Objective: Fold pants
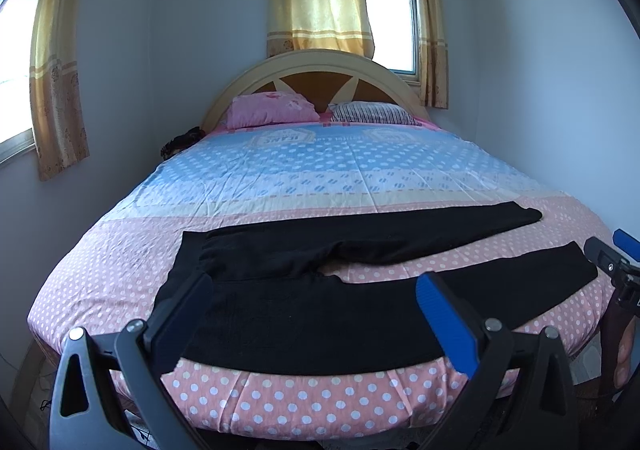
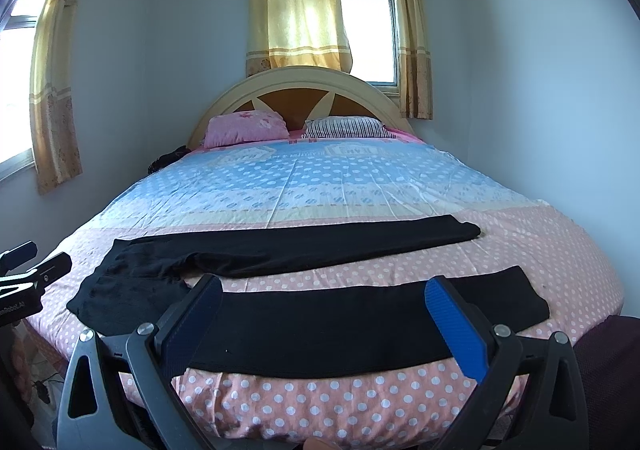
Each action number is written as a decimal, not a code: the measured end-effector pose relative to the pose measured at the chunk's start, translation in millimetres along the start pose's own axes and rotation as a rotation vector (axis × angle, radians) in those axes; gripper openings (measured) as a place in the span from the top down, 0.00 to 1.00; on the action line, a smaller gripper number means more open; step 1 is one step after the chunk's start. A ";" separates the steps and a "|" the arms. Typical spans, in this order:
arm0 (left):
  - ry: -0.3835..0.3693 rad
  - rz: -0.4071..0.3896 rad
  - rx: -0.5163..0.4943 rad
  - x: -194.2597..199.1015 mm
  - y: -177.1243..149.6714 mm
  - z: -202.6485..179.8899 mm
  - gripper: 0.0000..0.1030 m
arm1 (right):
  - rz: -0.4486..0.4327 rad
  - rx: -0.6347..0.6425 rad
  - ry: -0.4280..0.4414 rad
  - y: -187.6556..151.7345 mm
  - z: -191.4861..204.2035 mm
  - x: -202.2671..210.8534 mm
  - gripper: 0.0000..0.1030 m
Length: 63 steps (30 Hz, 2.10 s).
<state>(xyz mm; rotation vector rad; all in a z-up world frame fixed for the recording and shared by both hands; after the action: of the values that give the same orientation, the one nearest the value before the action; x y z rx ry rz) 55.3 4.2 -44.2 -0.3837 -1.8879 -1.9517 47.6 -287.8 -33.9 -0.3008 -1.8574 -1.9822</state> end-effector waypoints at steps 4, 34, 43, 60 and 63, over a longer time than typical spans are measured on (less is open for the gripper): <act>-0.002 0.004 -0.001 -4.2 0.3 -1.4 0.00 | 0.004 -0.004 -0.004 -1.8 -3.1 -1.2 0.01; -0.010 0.044 -0.001 -19.7 -6.1 -6.0 0.00 | 0.052 -0.002 -0.027 -12.3 -5.4 -19.1 0.01; -0.014 0.035 -0.003 -18.2 -6.4 -6.8 0.00 | 0.056 -0.002 -0.030 -12.8 -6.8 -22.1 0.01; 0.015 0.109 -0.003 -68.7 -16.6 19.5 0.00 | 0.134 0.001 -0.032 -29.6 -27.4 -60.1 0.01; 0.103 0.123 -0.009 -106.8 -8.4 54.0 0.00 | 0.151 -0.001 -0.070 -27.0 -49.0 -79.2 0.01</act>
<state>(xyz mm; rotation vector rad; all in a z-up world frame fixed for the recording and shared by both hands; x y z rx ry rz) 141.7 67.9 -97.9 -0.3844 -1.7493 -1.8640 112.5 -324.0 -96.2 -0.5019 -1.8187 -1.8928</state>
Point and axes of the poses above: each gripper's, at about its wrist camera, not at the fingertips, and x roughly against the way its jaws point, z to its left, y to its top, the point moved 6 cm from there along -x, roughly the way its jaws point, and after that the axes turned 5 degrees about y, right-handed, at the moved point
